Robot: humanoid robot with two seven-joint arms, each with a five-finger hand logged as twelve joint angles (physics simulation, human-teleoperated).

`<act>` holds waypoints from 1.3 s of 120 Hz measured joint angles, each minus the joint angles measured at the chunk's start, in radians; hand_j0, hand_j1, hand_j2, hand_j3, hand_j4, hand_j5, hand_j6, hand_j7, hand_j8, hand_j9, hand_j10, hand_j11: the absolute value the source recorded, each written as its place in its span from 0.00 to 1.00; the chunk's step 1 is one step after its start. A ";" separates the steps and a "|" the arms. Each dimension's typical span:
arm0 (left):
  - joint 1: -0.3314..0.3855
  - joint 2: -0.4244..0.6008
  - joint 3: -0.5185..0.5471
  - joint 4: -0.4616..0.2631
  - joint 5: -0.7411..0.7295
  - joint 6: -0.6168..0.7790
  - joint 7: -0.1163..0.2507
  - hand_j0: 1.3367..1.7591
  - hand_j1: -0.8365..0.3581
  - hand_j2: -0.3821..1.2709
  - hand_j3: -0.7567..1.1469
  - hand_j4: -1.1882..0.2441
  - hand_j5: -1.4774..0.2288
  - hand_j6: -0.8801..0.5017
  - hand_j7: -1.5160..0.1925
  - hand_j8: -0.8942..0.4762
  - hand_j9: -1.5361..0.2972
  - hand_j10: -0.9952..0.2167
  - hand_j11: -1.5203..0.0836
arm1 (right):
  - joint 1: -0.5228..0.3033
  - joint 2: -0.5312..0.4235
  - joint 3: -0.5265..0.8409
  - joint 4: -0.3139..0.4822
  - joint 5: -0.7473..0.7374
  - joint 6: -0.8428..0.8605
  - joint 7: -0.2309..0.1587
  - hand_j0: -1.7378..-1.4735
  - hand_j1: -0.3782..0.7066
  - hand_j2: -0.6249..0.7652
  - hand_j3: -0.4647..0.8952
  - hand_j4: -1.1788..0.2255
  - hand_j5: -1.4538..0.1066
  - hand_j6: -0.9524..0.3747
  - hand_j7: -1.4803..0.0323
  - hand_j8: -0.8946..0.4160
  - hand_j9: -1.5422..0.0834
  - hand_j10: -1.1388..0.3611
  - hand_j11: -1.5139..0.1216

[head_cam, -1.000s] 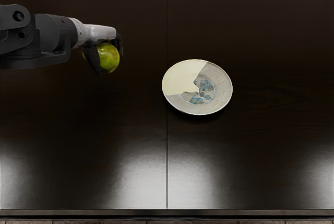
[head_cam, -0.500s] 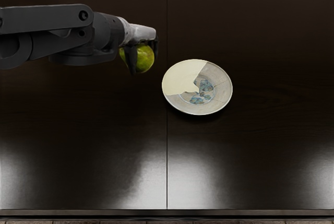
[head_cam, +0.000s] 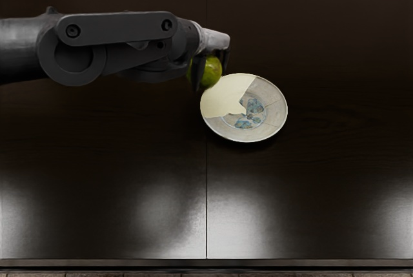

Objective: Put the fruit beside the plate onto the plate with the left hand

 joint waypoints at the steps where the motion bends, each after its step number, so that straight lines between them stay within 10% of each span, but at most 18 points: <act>1: -0.001 -0.007 0.001 0.005 0.000 0.000 0.000 0.74 0.59 0.30 0.40 0.48 0.34 0.46 0.36 0.49 0.35 0.45 0.42 | 0.000 0.000 0.000 0.000 0.000 0.000 0.000 0.30 0.06 0.45 0.34 0.82 0.91 0.70 0.95 0.66 0.93 0.74 0.90; 68: -0.003 -0.142 0.047 0.260 0.009 0.000 0.000 0.74 0.57 0.31 0.40 0.50 0.33 0.48 0.36 0.50 0.35 0.47 0.41 | -0.004 0.000 -0.002 -0.006 0.000 0.000 0.002 0.30 0.06 0.45 0.34 0.82 0.91 0.70 0.95 0.66 0.93 0.74 0.90; 156: -0.001 -0.142 -0.072 0.185 -0.165 -0.070 0.000 0.74 0.60 0.28 0.40 0.48 0.33 0.46 0.35 0.48 0.35 0.44 0.42 | -0.004 0.000 -0.005 -0.006 0.000 0.000 0.002 0.30 0.06 0.45 0.34 0.82 0.91 0.70 0.95 0.66 0.93 0.74 0.90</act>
